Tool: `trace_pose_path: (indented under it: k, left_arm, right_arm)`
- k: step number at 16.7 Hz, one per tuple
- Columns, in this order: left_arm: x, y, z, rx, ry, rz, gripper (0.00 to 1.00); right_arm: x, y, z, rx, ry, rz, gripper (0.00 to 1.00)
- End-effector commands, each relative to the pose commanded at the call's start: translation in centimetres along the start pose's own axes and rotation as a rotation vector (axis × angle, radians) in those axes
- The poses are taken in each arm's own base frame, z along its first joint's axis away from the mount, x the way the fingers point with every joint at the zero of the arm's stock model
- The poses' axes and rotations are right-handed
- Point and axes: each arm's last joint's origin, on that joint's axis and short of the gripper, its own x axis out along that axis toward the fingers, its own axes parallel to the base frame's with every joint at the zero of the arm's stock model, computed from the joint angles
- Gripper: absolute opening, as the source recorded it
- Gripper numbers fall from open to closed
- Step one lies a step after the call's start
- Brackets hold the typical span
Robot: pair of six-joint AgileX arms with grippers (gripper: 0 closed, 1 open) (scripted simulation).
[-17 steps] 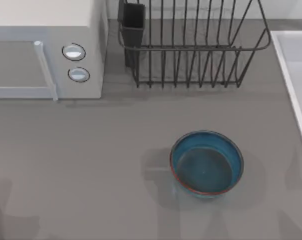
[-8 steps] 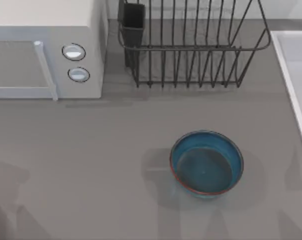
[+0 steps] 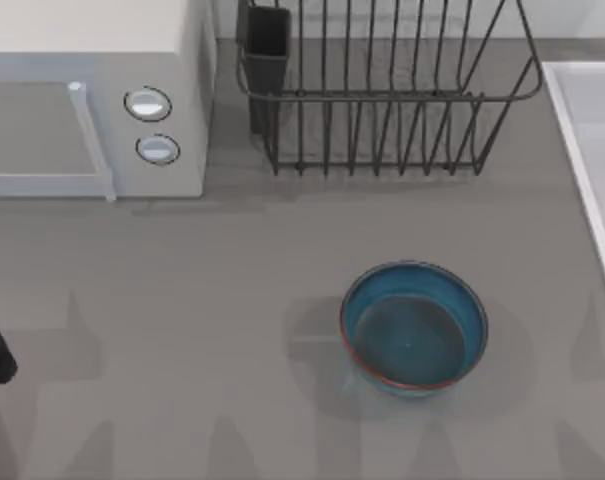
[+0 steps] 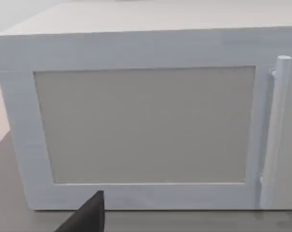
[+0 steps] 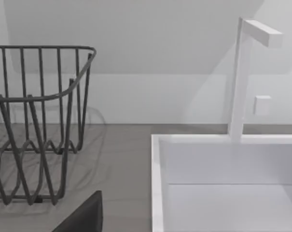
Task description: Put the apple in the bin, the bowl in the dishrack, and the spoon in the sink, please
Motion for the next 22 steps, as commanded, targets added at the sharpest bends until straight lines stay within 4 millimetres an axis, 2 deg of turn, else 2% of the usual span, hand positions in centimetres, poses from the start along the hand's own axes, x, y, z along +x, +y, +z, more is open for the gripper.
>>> trace_pose_path:
  k: [8,11,16,19,22]
  left_arm:
    - [-0.2,-0.1,0.3,-0.039,-0.038,-0.018,1.0]
    - [-0.2,-0.1,0.3,-0.039,-0.038,-0.018,1.0]
    - [-0.2,-0.1,0.3,-0.039,-0.038,-0.018,1.0]
    - [-0.2,-0.1,0.3,-0.039,-0.038,-0.018,1.0]
    - [-0.2,-0.1,0.3,-0.039,-0.038,-0.018,1.0]
  right_arm:
    - [0.0,0.0,0.0,0.0,0.0,0.0,1.0]
    - [0.1,0.2,0.8,0.017,0.056,0.019,1.0]
    - [1.5,1.3,4.6,0.083,0.317,0.087,1.0]
    - [3.7,2.6,7.2,0.12,0.534,0.124,1.0]
    - [6.8,4.5,9.3,0.14,0.766,0.142,1.0]
